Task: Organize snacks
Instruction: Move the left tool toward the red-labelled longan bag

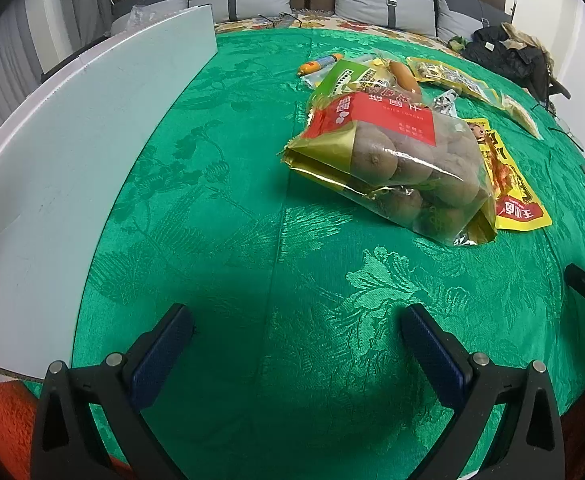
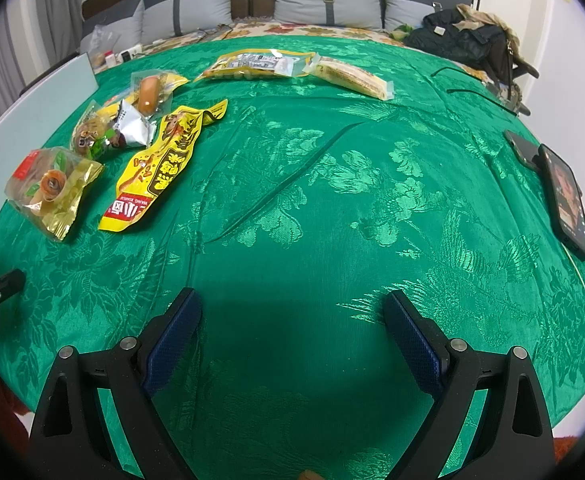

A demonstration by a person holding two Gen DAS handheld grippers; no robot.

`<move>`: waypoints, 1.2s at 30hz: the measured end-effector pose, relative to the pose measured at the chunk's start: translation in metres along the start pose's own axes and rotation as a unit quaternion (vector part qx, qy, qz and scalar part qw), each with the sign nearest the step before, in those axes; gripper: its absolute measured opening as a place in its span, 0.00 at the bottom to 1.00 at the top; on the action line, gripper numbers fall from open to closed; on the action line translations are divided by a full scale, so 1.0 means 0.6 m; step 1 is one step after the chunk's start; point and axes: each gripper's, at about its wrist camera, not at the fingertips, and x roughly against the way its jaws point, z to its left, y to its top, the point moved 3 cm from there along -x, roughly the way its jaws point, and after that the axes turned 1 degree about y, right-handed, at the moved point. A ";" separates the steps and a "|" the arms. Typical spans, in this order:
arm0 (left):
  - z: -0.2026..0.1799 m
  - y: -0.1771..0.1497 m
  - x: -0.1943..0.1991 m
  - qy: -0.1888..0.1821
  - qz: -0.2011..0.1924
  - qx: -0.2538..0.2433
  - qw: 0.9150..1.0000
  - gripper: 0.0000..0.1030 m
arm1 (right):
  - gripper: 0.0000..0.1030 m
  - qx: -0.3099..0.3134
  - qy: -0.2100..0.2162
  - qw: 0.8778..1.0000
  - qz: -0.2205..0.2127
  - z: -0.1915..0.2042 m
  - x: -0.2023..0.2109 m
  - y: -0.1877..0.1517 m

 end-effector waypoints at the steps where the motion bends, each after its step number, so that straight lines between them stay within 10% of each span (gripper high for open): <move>1: 0.000 -0.001 0.000 -0.001 -0.001 -0.001 1.000 1.00 | 0.92 0.000 0.000 1.000 0.000 0.000 0.000 0.000; 13: 0.002 -0.004 0.003 -0.008 0.000 -0.002 1.000 1.00 | 0.92 0.000 0.000 1.000 0.000 0.000 0.000 0.000; 25: 0.041 0.035 0.026 -0.112 0.014 0.083 0.990 1.00 | 0.92 0.000 0.000 1.000 0.000 0.000 0.001 0.000; 36: -0.141 0.108 0.088 -0.209 0.025 -0.001 0.978 1.00 | 0.92 0.000 0.000 1.000 -0.001 0.000 0.001 0.000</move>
